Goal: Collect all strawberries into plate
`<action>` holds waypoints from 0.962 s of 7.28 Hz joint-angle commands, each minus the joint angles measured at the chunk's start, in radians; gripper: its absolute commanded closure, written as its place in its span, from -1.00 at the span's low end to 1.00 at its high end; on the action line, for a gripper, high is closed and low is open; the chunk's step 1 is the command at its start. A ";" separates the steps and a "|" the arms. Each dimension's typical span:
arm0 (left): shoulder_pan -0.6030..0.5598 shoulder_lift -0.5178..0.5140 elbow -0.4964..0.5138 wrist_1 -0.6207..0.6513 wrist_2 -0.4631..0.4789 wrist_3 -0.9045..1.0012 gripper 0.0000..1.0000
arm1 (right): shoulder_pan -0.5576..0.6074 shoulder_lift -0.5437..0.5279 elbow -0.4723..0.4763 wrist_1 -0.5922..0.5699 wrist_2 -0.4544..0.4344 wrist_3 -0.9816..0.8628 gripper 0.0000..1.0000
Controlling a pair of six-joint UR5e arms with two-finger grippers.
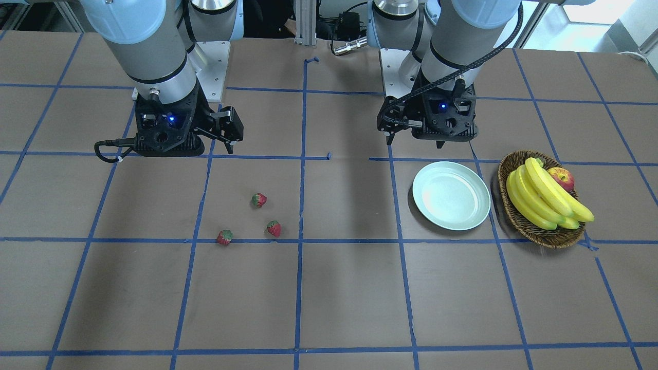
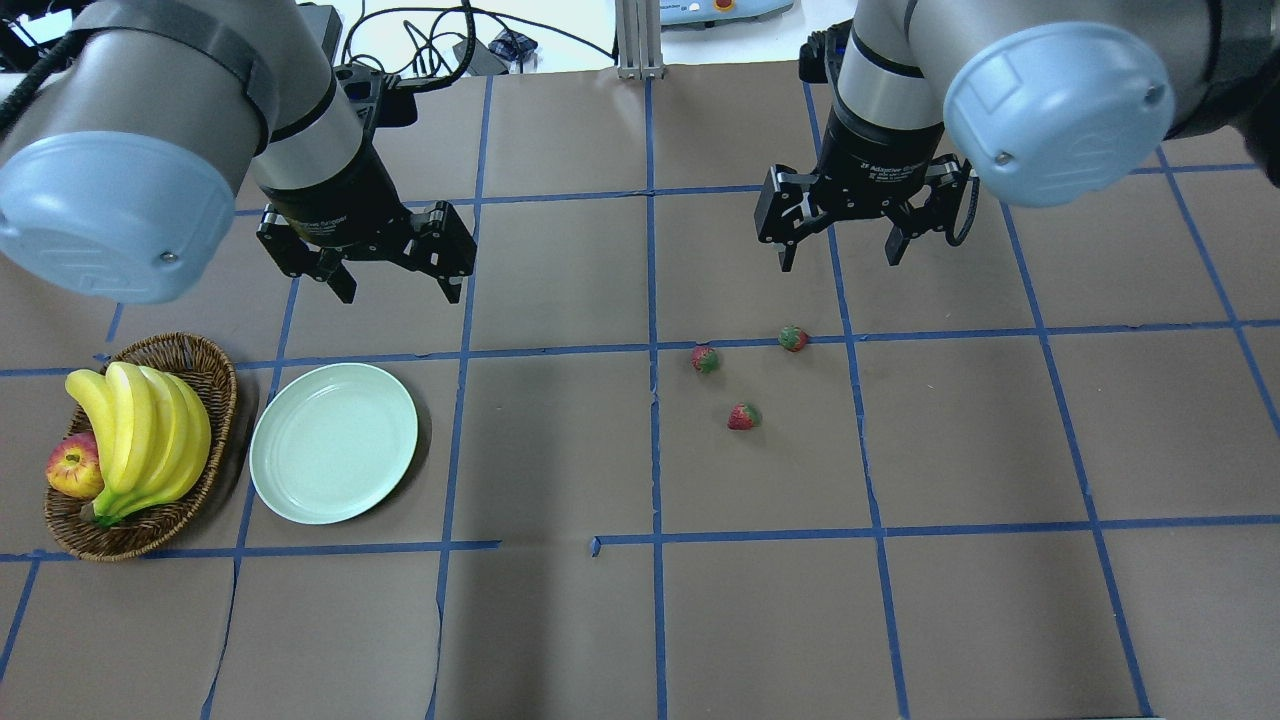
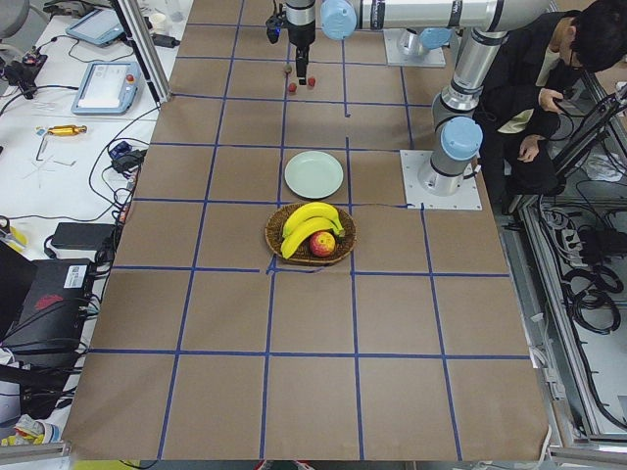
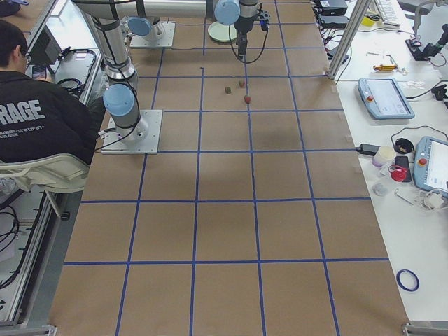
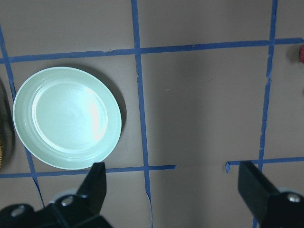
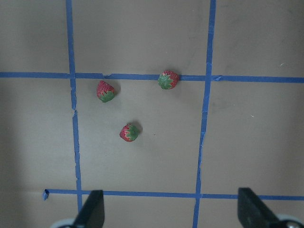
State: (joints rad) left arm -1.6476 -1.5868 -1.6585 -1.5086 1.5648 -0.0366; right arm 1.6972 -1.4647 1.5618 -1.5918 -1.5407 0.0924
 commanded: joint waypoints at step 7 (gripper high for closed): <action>0.000 -0.002 -0.001 -0.005 -0.012 -0.009 -1.00 | -0.001 0.001 0.017 0.004 0.001 0.006 -1.00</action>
State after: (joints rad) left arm -1.6479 -1.5880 -1.6598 -1.5140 1.5528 -0.0460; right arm 1.6964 -1.4648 1.5765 -1.5886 -1.5420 0.0992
